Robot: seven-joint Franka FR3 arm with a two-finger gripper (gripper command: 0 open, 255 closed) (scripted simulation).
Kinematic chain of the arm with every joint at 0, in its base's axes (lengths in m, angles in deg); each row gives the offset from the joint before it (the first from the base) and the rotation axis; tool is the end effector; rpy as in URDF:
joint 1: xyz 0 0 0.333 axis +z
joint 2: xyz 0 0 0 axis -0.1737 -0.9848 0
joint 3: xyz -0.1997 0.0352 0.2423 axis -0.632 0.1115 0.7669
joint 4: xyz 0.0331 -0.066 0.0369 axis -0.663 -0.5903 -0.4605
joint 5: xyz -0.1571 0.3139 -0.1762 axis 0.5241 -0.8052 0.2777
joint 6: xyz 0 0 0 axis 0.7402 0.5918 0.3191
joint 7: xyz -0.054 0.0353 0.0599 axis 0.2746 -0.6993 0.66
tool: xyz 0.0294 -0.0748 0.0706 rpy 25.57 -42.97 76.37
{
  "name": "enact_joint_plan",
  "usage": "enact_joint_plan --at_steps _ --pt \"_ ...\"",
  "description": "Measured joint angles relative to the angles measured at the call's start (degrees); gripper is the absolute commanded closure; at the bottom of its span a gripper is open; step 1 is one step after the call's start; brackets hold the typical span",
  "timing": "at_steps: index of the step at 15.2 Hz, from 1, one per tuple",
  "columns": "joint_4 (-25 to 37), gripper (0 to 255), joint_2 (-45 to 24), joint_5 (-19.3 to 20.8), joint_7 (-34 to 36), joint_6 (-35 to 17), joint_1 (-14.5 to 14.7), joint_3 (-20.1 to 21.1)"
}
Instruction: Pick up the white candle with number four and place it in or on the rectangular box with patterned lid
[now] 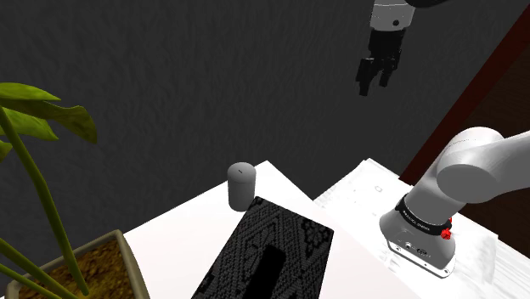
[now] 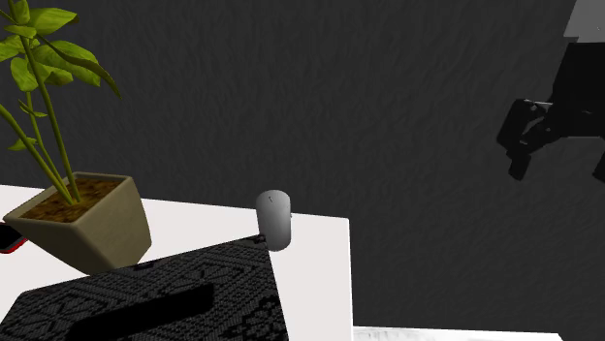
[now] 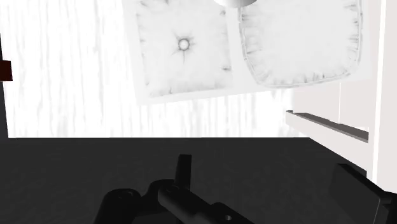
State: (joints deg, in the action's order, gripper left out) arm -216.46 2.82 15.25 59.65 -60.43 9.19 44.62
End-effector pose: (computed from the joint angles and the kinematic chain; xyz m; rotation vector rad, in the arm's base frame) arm 0.3079 -0.0240 0.5468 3.0202 -0.2947 -0.2073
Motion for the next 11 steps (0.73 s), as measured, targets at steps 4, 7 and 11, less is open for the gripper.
enact_joint_plan --at_steps 4,7,11 --pt "-1.73 0 0.29 -2.74 4.14 -1.39 0.52 2.19" --pt "-3.26 0 -0.67 -6.58 9.97 -4.08 1.30 5.26" --pt "-4.70 0 -2.46 -11.71 17.76 -8.06 2.43 9.54"
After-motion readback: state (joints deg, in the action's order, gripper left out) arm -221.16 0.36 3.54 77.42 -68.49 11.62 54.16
